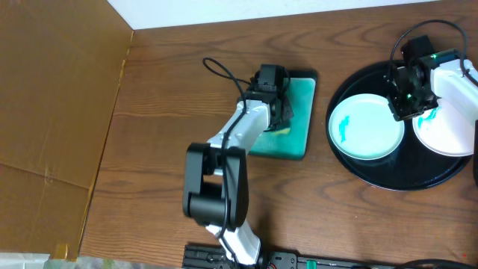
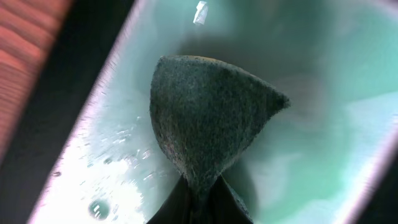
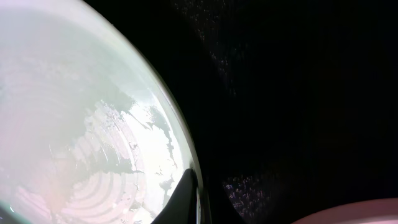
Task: Clean dirty plates on tray and stack at the side
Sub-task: 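Move the sponge with the left gripper onto the front mint plate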
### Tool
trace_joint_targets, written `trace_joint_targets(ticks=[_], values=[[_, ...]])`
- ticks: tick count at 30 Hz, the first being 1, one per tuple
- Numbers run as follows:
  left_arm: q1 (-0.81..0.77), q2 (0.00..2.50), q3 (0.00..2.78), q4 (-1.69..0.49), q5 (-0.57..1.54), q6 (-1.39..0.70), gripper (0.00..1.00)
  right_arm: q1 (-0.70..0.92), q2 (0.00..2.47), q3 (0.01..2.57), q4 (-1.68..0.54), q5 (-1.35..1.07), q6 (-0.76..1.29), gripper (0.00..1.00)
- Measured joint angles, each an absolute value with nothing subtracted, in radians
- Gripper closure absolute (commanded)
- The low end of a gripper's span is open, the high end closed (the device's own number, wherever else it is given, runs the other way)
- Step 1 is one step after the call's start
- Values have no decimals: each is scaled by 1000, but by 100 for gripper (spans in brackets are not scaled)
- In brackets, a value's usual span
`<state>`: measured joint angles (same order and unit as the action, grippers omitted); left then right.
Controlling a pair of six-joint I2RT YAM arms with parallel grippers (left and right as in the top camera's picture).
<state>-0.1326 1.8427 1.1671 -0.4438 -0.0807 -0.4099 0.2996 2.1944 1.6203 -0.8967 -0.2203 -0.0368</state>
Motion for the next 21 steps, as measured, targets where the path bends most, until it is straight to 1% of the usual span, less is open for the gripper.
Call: trace_joint_targets(ticks=[5,11,12,16,21], values=[[-133,1684,1167,-481,-68,-403,93,302,2194,1620,-896,-216,-37,99],[-147,1568,1167,-524,125,-395,93,310,2180,1591,-849,-208,-23,99],[-178,1565,1167,-528,177,-397,93,310,2173,1578,-833,-210,-4,99],[-288,1570,1167,-518,227,-434,93,310,2168,1568,-821,-210,19,99],[-447,1617,1167,-440,210,-513,93,310,2168,1568,-818,-211,31,99]])
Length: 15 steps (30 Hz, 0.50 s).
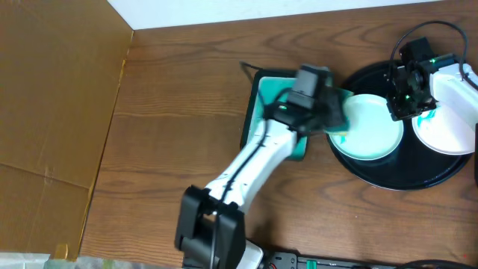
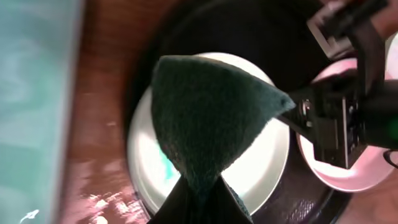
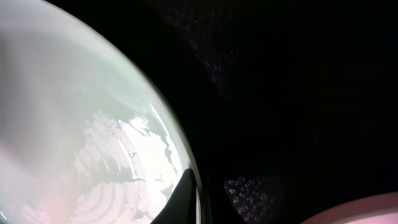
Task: Clean dirty plates on tray and stack at the side
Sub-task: 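Move the sponge with the left gripper onto the front mint plate, then scrub the front plate with the sponge while the right gripper holds it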
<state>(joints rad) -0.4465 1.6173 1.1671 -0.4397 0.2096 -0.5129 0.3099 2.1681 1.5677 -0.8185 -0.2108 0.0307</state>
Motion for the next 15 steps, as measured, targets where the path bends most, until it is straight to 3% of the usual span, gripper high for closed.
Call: trace_joint_targets(ticks=[6,15], values=[[-585,1773,1167,-267,164,-600,93,310,2168,1568,-817,-213,62,99],[-620,1924,1168,-240,-20,-684,93,310,2168,1568,-817,-214,72,99]])
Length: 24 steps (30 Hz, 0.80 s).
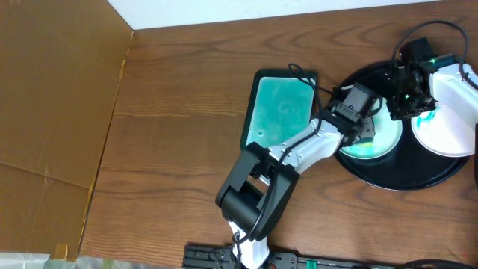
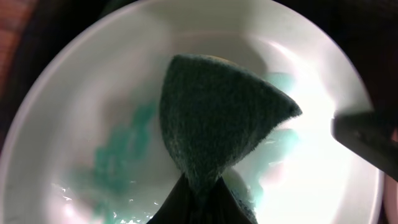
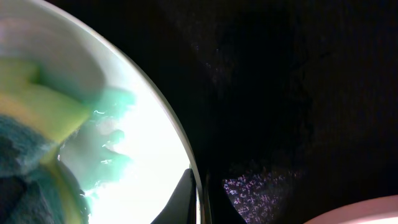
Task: Clean dirty plates on tray and stack at the side
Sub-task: 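Scrub the front plate with the sponge while the right gripper holds it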
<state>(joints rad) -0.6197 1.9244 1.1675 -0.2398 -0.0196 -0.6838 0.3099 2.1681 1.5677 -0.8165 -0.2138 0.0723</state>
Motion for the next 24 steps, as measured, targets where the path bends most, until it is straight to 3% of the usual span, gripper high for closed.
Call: trace_joint_targets(ticks=[8,12,24], values=[[-609,1919,1173,-328,-300,-616,93,311,2168,1567,-812,-227,80,99],[-598,1891,1173,-332,-319,-597,93,319,2168,1567,-805,-229,88,99],[-581,1848,1173,-168,85,-657,93,324,2168,1567,-803,-224,94,99]])
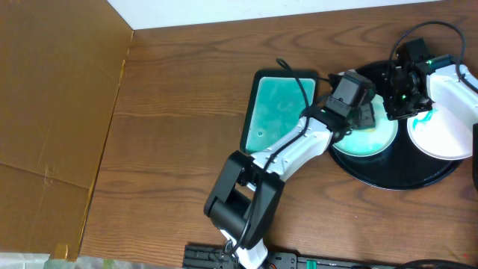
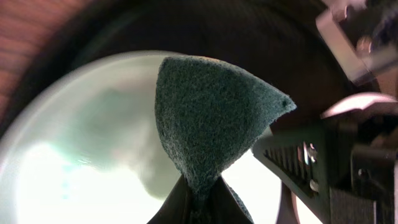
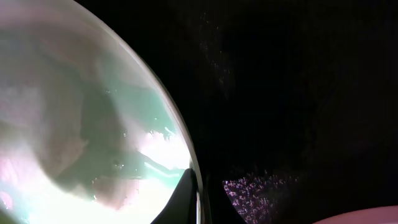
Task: Clean dirty plates on tray and stack at the side
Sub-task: 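Scrub the front plate with the sponge while the right gripper holds it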
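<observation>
A white plate (image 1: 370,134) smeared with green lies on the left half of the round black tray (image 1: 396,173). My left gripper (image 1: 364,113) is shut on a dark green sponge (image 2: 211,130), held over the plate's far edge (image 2: 81,143). My right gripper (image 1: 404,107) is shut on the plate's right rim (image 3: 180,143), one finger on each side of it. A second white plate (image 1: 441,131) rests on the tray's right side, partly under the right arm.
A green rectangular tray (image 1: 278,112) with wet film lies left of the black tray on the brown wooden table (image 1: 179,97). A cardboard sheet (image 1: 52,112) covers the table's left side. The left arm's cable (image 1: 299,75) loops over the green tray.
My left gripper with the sponge has shifted from the middle of the plate toward its far edge. The green marks on the plate now look spread into a thin film. The right gripper is unchanged.
My left gripper first held the sponge in the green tray while the right gripper clamped the plate's rim. Then the sponge was above the plate, then down on its green marks in the middle. Now it is at the plate's far edge, the marks smeared.
</observation>
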### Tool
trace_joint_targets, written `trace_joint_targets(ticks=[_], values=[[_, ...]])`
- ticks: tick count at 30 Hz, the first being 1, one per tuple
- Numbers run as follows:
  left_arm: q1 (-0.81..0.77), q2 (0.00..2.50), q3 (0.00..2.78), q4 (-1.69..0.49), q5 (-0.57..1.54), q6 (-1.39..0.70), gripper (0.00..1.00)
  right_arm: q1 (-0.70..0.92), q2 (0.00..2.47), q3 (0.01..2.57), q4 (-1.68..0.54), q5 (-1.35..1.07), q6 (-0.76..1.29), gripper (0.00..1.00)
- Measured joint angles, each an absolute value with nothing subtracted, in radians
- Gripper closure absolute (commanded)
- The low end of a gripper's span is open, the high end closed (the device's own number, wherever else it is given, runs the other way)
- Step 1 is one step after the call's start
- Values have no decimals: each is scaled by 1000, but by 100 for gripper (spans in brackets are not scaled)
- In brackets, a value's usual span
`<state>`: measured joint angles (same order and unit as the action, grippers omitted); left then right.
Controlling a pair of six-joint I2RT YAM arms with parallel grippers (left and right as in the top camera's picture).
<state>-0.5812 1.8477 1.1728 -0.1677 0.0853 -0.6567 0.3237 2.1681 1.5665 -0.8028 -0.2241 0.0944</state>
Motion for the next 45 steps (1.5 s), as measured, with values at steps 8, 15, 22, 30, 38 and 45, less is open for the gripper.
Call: trace_joint_targets(ticks=[8,15,22,30,38,45], values=[[-564,1946,1173,-162,72,-650,93,324,2168,1567,-803,-224,95,99],[-466,1946,1185,-221,1,-569,93,324,2168,1567,-805,-226,95,99],[-424,1917,1189,-288,-15,-542,93,335,2169,1567,-793,-240,95,99],[-417,1702,1182,-333,-10,-542,93,336,2169,1567,-789,-241,95,99],[-489,1794,1182,-334,152,-546,93,336,2169,1566,-788,-242,96,99],[-529,1905,1182,-335,121,-545,93,336,2169,1566,-789,-242,96,99]])
